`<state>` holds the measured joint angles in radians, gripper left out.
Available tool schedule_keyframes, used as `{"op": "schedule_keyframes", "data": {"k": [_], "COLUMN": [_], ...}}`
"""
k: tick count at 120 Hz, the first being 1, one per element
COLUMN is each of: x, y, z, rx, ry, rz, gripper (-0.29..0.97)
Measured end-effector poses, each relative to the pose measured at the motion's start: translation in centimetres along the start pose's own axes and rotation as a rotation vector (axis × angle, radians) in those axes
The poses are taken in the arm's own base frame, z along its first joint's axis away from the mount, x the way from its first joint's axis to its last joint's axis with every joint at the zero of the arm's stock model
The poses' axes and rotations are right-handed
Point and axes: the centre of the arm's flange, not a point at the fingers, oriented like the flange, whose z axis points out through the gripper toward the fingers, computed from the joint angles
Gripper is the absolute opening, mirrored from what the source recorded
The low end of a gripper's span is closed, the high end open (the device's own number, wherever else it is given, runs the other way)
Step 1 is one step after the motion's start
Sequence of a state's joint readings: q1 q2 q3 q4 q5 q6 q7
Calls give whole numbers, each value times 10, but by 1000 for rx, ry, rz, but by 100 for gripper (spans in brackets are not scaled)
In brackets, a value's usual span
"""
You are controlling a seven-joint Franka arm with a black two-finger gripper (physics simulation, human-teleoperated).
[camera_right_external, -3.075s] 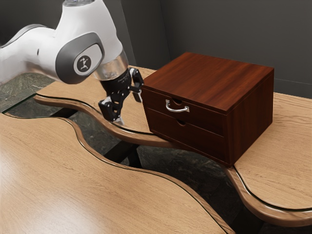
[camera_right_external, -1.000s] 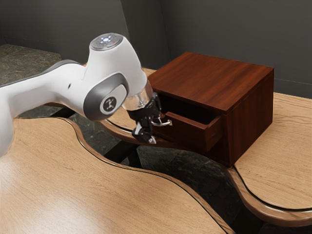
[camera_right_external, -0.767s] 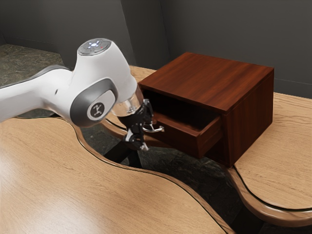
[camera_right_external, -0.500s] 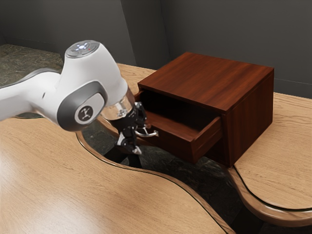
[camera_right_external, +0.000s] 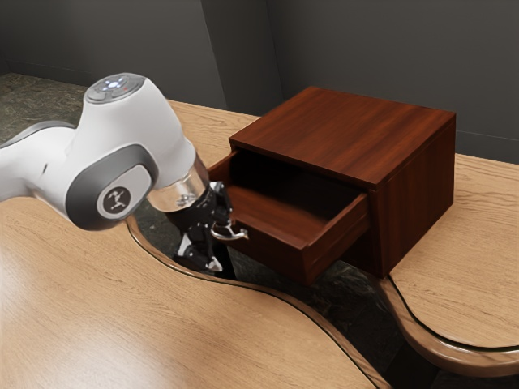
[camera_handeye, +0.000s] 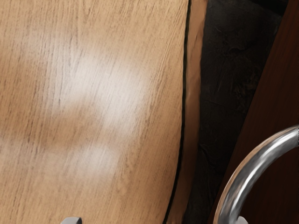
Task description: Pull the drawer handle with one arm to open the drawer
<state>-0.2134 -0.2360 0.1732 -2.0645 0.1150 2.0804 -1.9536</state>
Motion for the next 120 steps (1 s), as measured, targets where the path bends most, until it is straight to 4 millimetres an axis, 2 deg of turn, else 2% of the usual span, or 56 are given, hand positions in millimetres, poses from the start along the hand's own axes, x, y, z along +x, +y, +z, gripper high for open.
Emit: {"op": "schedule_keyframes", "data": {"k": [80,120], "x": [4,3], "y": [-8,-6], "z": [-4,-14], "rx": [57,40], "ry": [20,19], "rz": [-2,3], "gripper": [36,36]}}
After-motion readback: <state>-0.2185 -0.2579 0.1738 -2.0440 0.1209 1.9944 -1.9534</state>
